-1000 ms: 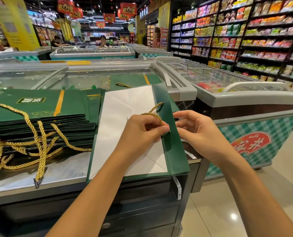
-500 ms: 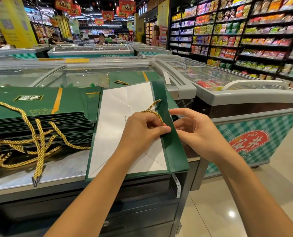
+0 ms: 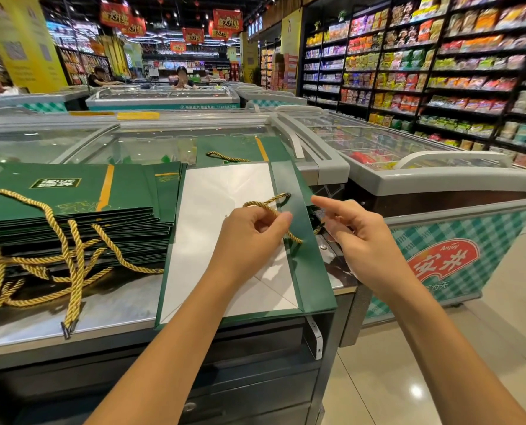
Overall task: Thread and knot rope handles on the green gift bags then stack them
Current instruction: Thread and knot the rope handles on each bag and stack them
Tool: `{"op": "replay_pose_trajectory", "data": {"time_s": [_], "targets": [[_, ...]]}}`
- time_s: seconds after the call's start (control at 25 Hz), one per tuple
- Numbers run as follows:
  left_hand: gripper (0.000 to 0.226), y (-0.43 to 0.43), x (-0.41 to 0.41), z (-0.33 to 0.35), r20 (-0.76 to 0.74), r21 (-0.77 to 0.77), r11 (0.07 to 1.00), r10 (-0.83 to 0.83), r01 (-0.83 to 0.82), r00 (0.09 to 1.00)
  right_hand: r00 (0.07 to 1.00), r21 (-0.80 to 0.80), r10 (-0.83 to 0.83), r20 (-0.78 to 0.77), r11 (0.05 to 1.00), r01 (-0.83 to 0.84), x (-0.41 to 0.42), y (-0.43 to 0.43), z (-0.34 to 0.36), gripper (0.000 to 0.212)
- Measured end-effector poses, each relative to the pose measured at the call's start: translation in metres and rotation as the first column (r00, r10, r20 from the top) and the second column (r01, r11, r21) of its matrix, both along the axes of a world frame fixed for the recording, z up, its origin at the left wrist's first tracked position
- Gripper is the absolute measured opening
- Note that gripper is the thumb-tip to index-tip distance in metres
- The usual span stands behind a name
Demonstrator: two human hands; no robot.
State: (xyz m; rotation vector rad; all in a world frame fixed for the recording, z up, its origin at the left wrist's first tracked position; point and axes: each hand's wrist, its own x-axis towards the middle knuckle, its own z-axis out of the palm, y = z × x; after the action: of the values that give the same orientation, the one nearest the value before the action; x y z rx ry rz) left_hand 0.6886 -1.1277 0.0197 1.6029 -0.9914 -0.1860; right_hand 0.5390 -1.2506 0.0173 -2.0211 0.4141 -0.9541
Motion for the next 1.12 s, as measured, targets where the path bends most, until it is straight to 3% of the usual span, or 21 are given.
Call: {"op": "replay_pose_trajectory", "data": {"time_s": [0.2, 0.28, 0.36, 0.52, 0.68, 0.88, 1.12], "targets": [[0.019, 0.002, 0.000, 0.001, -0.085, -0.076, 0.997, -0.003, -0.003, 0.996, 0.989, 0.096, -0.100, 0.108, 0.991, 0.090, 0.001, 0.003, -0.004, 0.039], [0.018, 0.003, -0.001, 0.001, -0.072, -0.087, 0.996, 0.021, -0.027, 0.997, 0.998, 0.015, -0.056, 0.028, 0.998, 0.056, 0.000, 0.001, -0.003, 0.042], [0.019, 0.002, 0.001, 0.001, -0.066, -0.119, 0.990, 0.062, -0.069, 0.996, 0.988, -0.128, -0.019, -0.153, 0.992, -0.001, 0.000, 0.002, -0.001, 0.048], [0.006, 0.003, 0.004, 0.001, -0.109, -0.219, 0.967, 0.112, -0.133, 0.988, 0.874, -0.230, 0.024, -0.486, 0.961, -0.155, 0.003, 0.007, 0.012, 0.091], [0.012, 0.004, 0.003, 0.006, -0.149, -0.309, 0.938, 0.117, -0.159, 0.982, 0.855, -0.252, 0.003, -0.519, 0.955, -0.157, 0.004, 0.005, 0.017, 0.101], [0.017, 0.008, 0.010, 0.014, -0.284, -0.290, 0.937, 0.109, -0.193, 0.953, 0.859, -0.246, 0.009, -0.511, 0.956, -0.156, 0.005, 0.006, 0.014, 0.104], [0.020, 0.027, 0.019, 0.023, -0.021, -0.096, 0.973, 0.208, -0.209, 0.978, 0.863, -0.230, 0.028, -0.505, 0.959, -0.166, 0.005, 0.006, 0.012, 0.109]]}}
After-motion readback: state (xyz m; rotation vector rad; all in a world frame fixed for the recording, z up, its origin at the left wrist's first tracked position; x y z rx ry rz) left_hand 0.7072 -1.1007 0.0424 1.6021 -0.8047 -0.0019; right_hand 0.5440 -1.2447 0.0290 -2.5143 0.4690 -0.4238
